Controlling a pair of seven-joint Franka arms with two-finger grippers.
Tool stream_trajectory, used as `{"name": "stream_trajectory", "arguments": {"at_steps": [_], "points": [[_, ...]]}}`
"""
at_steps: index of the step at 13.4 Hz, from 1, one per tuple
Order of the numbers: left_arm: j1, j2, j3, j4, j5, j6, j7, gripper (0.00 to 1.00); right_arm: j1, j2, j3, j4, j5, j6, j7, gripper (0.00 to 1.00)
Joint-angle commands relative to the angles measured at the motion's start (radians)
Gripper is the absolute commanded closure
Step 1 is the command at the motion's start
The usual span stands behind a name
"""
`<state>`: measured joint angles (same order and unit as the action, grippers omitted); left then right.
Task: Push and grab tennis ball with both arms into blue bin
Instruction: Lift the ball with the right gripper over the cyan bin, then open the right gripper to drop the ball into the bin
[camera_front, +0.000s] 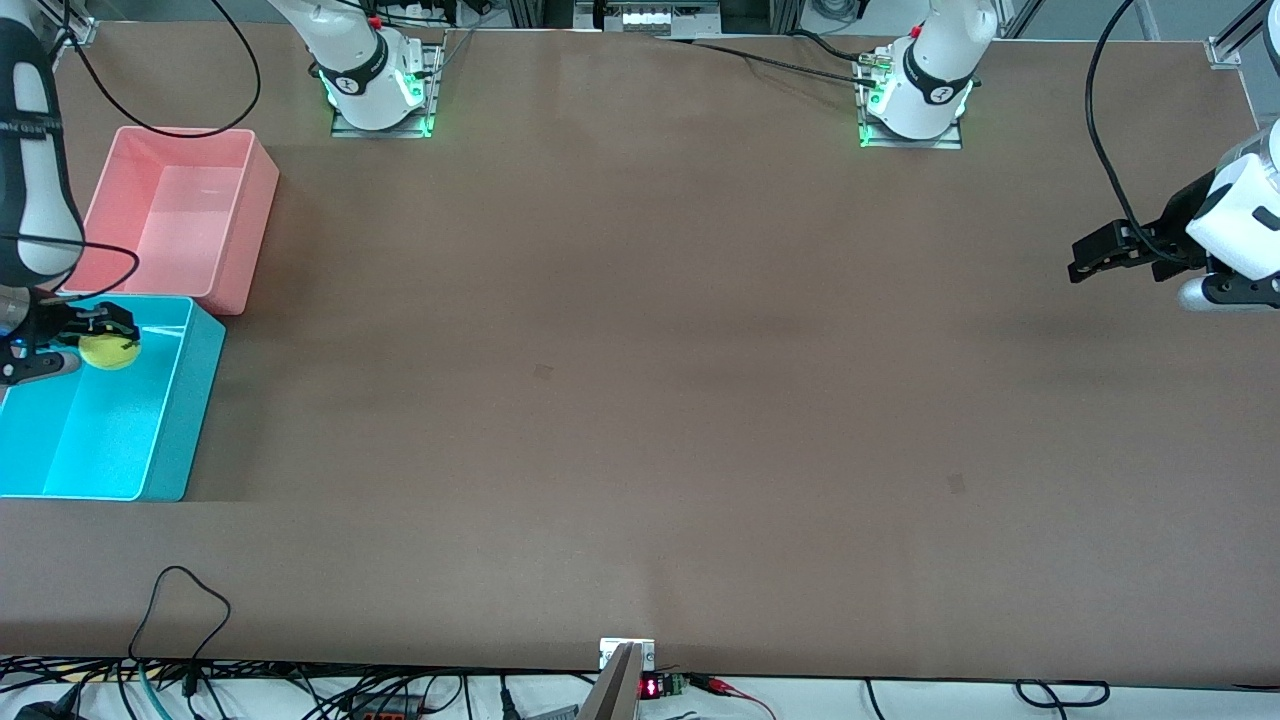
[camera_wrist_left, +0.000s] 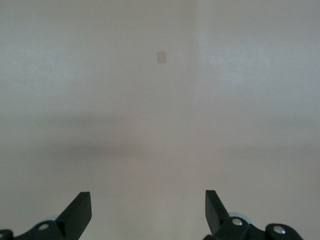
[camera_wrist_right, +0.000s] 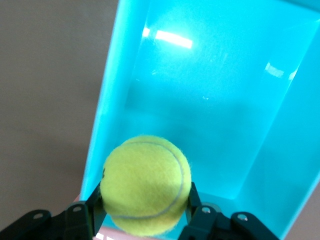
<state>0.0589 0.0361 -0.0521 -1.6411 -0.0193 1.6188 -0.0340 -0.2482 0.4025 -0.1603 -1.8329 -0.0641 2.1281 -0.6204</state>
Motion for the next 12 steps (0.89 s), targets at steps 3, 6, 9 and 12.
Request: {"name": "stream_trajectory", "arguments": {"at_steps": [3, 6, 9, 12], "points": [[-0.002, -0.002, -0.003, 0.006, 0.022, -0.008, 0.005, 0.0, -0.031, 0.091, 0.008, 0.007, -0.003, 0.067, 0.056, 0.93], [-0.001, -0.002, -0.003, 0.006, 0.022, -0.008, 0.005, 0.0, -0.033, 0.14, 0.008, 0.006, 0.033, 0.09, 0.056, 0.9], [-0.002, -0.002, -0.005, 0.006, 0.022, -0.005, 0.003, 0.0, -0.04, 0.156, 0.008, -0.003, 0.033, 0.079, 0.056, 0.84], [-0.002, -0.004, -0.005, 0.006, 0.021, -0.008, 0.005, 0.0, -0.046, 0.159, 0.007, -0.006, 0.033, 0.076, 0.056, 0.69]]}}
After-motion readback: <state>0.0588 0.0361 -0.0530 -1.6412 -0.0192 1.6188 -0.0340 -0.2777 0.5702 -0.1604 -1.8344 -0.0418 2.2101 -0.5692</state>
